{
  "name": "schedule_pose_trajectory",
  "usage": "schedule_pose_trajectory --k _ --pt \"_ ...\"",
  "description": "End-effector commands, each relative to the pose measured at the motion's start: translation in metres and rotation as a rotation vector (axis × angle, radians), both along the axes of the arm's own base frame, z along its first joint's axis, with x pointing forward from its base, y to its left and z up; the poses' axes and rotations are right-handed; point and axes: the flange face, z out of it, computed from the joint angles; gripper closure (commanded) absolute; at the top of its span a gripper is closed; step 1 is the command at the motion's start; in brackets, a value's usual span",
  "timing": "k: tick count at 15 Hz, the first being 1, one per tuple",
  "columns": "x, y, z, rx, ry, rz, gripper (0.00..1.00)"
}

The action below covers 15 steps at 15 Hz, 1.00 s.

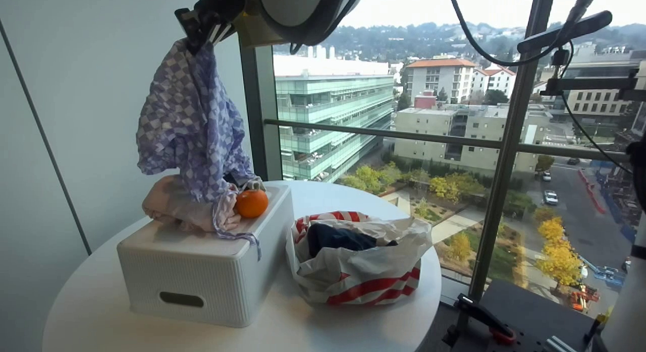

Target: Put the black and blue clothes into the plastic

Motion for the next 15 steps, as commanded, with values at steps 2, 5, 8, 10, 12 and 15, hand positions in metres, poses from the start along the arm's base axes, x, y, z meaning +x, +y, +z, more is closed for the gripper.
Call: schedule_pose_trajectory --k 2,5,8,10,12,15 --pt "-0.055 -0.018 0.08 0.016 -0.172 -0.06 0.99" --pt "-0.089 -0.032 0.1 -0.004 -0.205 -0.137 0.99" --pt "-0.118 -0.053 0.108 -0.022 -0.226 -0.234 0.99" --pt "-0.138 -0.071 0.109 -0.009 -0.243 -0.302 0.99" --pt "-0.153 -0.09 0.101 0.005 -0.236 -0.357 0.99" --pt "-0.171 -0.111 0.086 0.009 -0.218 -0.431 0.99"
